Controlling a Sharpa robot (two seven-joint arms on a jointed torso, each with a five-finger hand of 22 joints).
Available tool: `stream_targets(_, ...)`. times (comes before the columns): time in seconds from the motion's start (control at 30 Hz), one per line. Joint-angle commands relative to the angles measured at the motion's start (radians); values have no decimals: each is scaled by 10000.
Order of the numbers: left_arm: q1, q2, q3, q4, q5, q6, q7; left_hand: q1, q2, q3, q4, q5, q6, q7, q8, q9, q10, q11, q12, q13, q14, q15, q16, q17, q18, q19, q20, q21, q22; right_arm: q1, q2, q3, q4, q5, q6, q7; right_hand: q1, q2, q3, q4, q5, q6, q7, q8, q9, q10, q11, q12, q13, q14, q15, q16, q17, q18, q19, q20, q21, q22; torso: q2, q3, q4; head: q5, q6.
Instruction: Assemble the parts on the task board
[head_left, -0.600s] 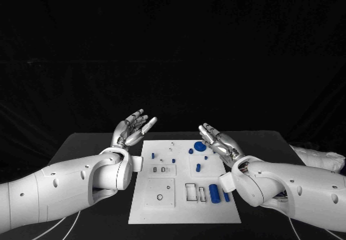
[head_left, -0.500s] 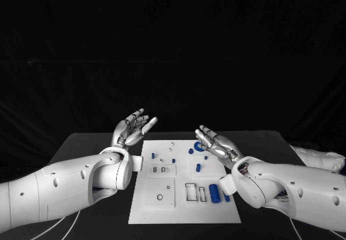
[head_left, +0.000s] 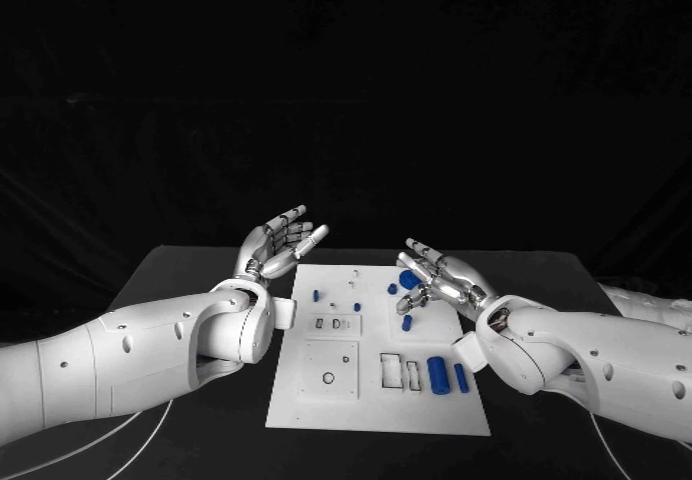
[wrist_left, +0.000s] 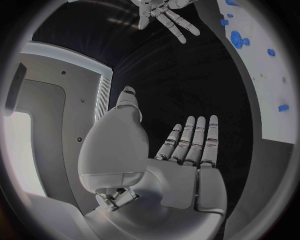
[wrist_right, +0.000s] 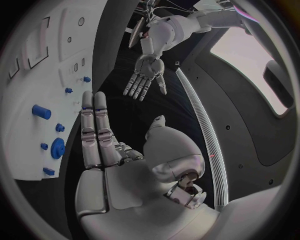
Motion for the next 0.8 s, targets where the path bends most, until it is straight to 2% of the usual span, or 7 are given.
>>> stream_targets(0.03,16,-9,-1,54,-147,457,805,-4,-63,-40,1,28,112,1052,32,16,-22,4,-73,-3,68,-15,-86,-8,138,24,38,29,-14,88,-42,4,-29,-1045,407,-189,153,-18,-94,-8,-50,302,1262,141,70,136,-185,100,-7,1499,-409,1001,482,-3,1117,-321,723,337,209,-6,96,17,-46)
stream_targets(0.17,21,-58,-3,141,-218,483,692,-7,-47,-28,1,28,177,1109,42,23,-15,3,-78,0,76,-17,-125,-8,160,-6,49,10,-30,225,-62,5,-109,-1300,563,-292,513,-3,-2,-33,76,1461,1174,563,339,1066,-269,684,95,3146,-564,4049,2524,-43,2525,-658,2461,1439,359,-19,127,-3,-118)
stream_targets(0.27,29,-110,-4,250,-286,496,597,-11,-71,-43,1,28,190,1145,41,22,-18,17,-90,0,50,-12,-185,-12,175,-129,55,-53,-68,348,-72,5,-205,-1477,570,-332,1044,-96,171,36,156,3764,1253,1132,784,2851,-242,1354,73,3753,-276,9763,9043,-852,3739,-530,7692,7246,486,-39,154,-38,-154)
stream_targets(0.3,35,-134,-4,294,-313,515,555,-14,-91,-60,1,32,164,1152,32,16,-31,23,-103,-3,27,-8,-219,-14,179,-209,54,-94,-91,393,-81,5,-234,-1549,559,-357,1160,-148,211,19,171,4382,1228,1209,892,3139,-67,1342,103,3815,-200,10346,10016,-954,3829,-475,8600,8390,518,-44,164,-55,-174)
stream_targets(0.43,58,-257,-3,492,-405,648,410,-5,-88,-60,3,49,3,1185,-24,-14,-147,56,-191,-11,-139,2,-398,-15,171,-819,39,-388,-247,583,-164,6,-307,-2022,465,-487,1605,-327,355,-134,296,6344,1229,1719,1266,4050,-238,1515,122,4259,-176,11012,11447,-1086,4256,-350,9809,10049,684,-71,215,-238,-179)
stream_targets(0.53,92,-321,-3,608,-456,618,344,15,-31,-14,-1,39,30,1195,-25,-12,-163,57,-208,-5,-205,-20,-462,-9,176,-972,17,-463,-289,746,-273,7,-313,-2563,290,-621,2142,-581,569,-433,344,6918,1087,1825,1337,4693,-360,1520,109,4617,-282,11385,12598,-1309,4899,-279,10710,11586,802,-84,311,-277,-222)
stream_targets(0.8,176,-429,-2,819,-495,488,292,43,124,116,-4,-34,243,1225,14,14,-112,50,-199,8,-331,-61,-555,0,180,-1276,-25,-605,-370,1110,-213,28,-592,-5151,-137,-1318,3929,-1018,1693,-1797,270,8359,604,1859,1377,6334,-767,918,96,4782,-606,11564,13265,-1780,6002,-516,11740,13843,1031,-108,468,-328,-286)
